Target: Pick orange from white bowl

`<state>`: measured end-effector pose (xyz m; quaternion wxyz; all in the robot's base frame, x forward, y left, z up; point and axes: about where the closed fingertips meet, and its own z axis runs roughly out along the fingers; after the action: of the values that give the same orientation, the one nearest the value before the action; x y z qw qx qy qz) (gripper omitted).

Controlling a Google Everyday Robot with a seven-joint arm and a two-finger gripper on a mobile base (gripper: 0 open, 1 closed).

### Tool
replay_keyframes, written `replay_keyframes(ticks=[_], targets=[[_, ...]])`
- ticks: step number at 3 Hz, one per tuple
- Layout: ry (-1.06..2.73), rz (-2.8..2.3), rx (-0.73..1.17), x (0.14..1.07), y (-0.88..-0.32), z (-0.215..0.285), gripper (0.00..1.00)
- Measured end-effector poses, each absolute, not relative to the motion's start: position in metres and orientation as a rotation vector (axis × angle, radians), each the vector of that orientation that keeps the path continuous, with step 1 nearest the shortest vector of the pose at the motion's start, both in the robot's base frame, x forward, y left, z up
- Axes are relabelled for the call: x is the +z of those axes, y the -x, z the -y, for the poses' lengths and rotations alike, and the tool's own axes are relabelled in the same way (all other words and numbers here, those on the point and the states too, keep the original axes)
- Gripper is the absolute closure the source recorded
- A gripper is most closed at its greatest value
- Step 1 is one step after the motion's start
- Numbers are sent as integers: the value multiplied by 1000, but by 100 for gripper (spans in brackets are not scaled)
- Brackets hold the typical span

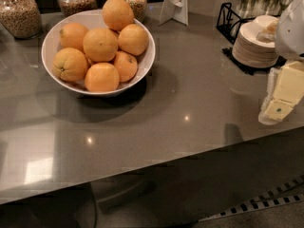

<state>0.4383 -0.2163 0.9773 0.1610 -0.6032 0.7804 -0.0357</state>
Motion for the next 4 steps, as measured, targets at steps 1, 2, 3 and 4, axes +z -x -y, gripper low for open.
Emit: replay_keyframes(ticks=[1, 2, 3, 4], targets=[[1715, -2211, -98, 980, -440, 214, 0], [1694, -2108, -24, 987, -458, 193, 0], [1680, -1947, 111, 1000, -489, 151, 0], [1693, -1790, 206, 1016, -513, 108, 0]])
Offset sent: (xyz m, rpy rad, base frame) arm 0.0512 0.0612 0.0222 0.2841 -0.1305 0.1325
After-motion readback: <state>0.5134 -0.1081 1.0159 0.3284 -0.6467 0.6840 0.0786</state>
